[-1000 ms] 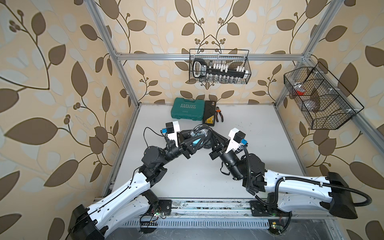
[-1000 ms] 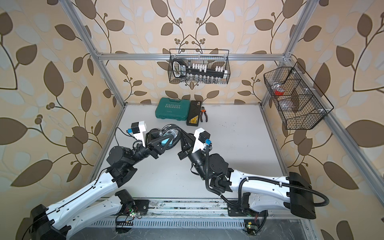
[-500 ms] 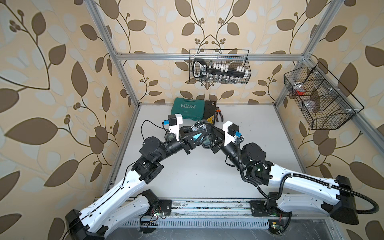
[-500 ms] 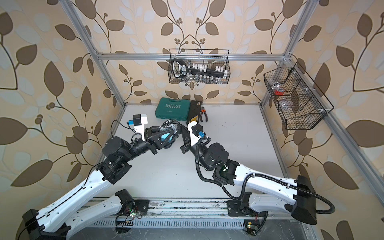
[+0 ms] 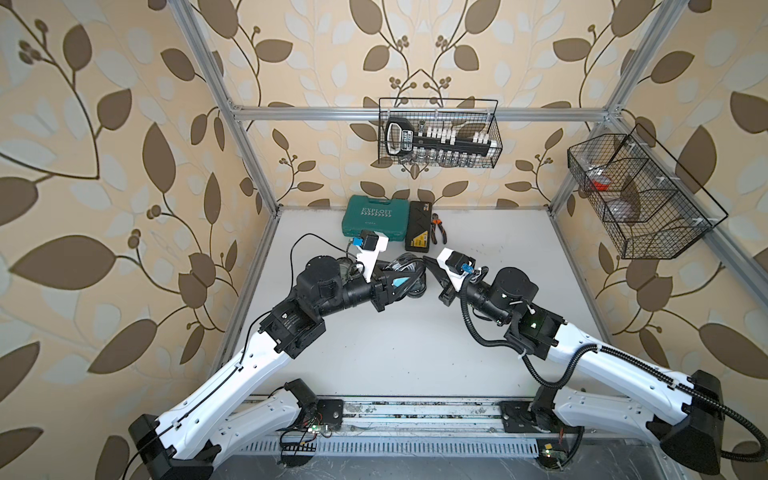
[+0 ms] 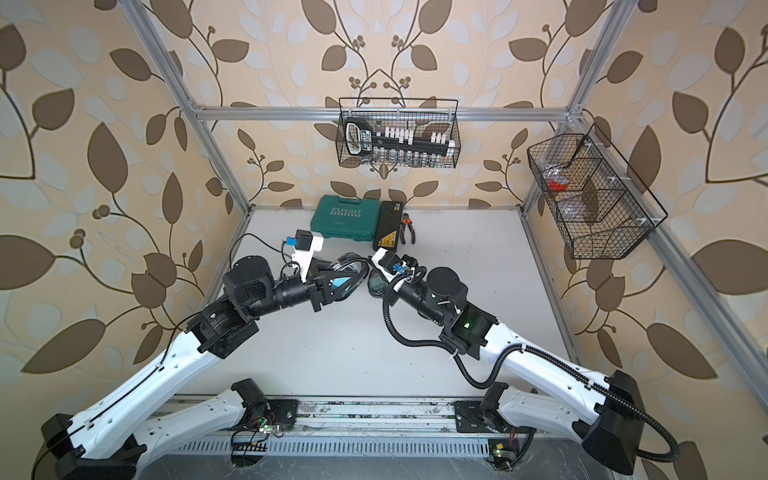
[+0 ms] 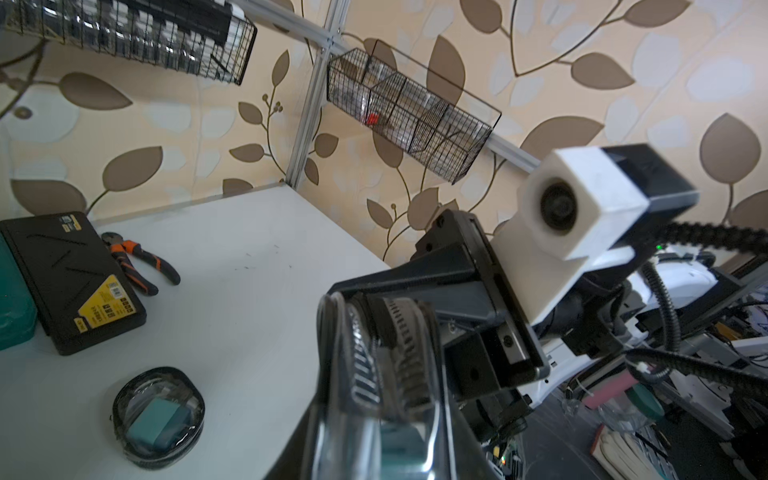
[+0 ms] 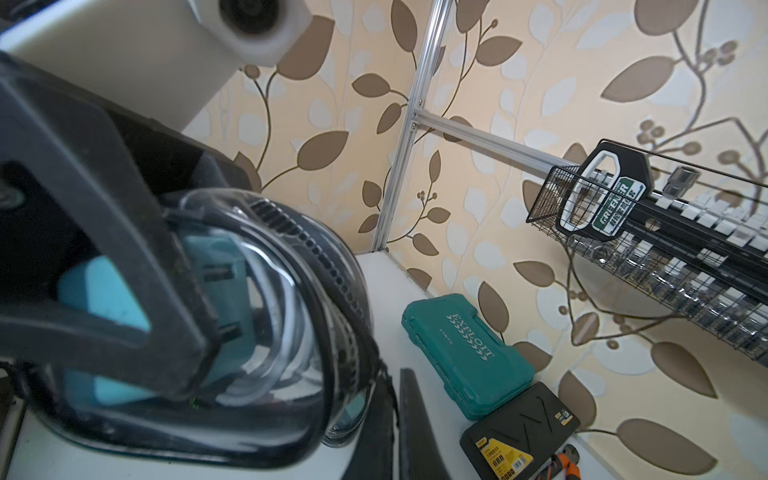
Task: Pack away charging kits
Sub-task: Zip the zipper on the storage bag.
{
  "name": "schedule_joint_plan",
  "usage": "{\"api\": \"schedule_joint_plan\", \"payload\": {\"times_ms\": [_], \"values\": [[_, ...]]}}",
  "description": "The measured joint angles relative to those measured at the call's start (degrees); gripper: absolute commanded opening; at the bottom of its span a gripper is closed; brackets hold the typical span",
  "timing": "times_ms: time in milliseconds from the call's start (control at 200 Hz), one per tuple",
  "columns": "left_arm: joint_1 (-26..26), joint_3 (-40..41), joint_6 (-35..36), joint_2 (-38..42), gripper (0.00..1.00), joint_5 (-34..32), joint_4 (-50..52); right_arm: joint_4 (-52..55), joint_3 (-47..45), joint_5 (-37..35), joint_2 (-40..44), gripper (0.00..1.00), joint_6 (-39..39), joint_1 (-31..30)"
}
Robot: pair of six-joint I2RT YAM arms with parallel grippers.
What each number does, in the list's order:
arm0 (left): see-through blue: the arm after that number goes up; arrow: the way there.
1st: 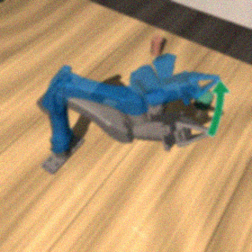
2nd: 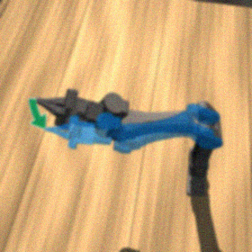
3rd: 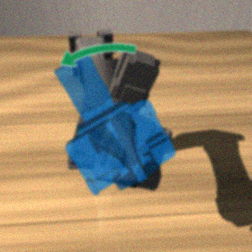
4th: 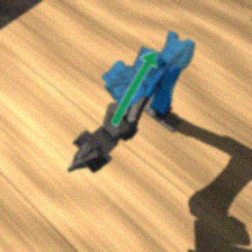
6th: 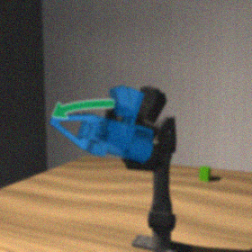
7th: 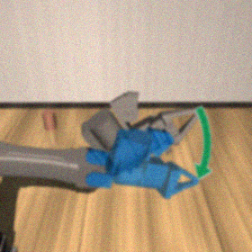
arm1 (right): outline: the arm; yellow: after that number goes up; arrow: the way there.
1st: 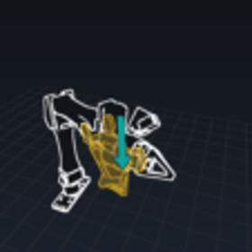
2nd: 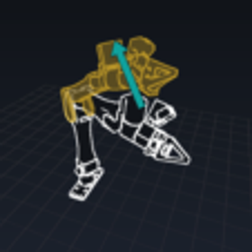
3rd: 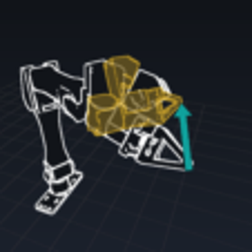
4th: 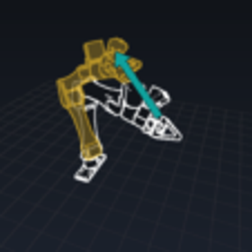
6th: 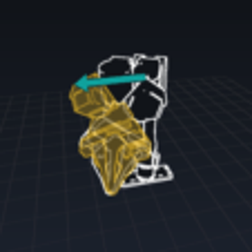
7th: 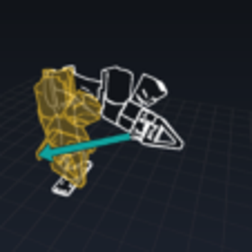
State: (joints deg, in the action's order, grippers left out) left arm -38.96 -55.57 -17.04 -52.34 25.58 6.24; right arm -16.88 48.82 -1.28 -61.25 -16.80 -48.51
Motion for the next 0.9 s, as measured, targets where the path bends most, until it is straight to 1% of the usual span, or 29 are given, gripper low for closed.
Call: {"api": "schedule_joint_plan", "payload": {"times_ms": [120,280,460,620,710,900], "values": [[0.0,-0.7,0.7,-2.6,0.00,1.1,2.2,2.0,0.0,-0.2,0.0,0.00,-4.3,0.9],[0.0,-0.7,0.9,-3.8,0.00,1.3,2.8,4.2,0.3,0.4,-0.2,0.00,-9.2,2.0],[0.0,-0.7,1.7,-5.8,0.00,1.8,2.9,8.0,4.2,2.9,-1.8,0.00,-15.7,2.8],[0.0,-1.0,2.1,-8.1,0.00,1.9,2.9,11.6,7.0,3.4,-3.6,0.00,-21.9,3.3],[-0.1,-1.1,2.2,-8.8,0.00,1.8,3.9,13.3,7.4,5.2,-4.2,0.00,-27.0,3.7],[-0.7,-1.4,2.8,-11.1,0.00,2.2,7.5,16.3,7.4,11.4,-4.2,0.00,-37.9,4.7]]}}
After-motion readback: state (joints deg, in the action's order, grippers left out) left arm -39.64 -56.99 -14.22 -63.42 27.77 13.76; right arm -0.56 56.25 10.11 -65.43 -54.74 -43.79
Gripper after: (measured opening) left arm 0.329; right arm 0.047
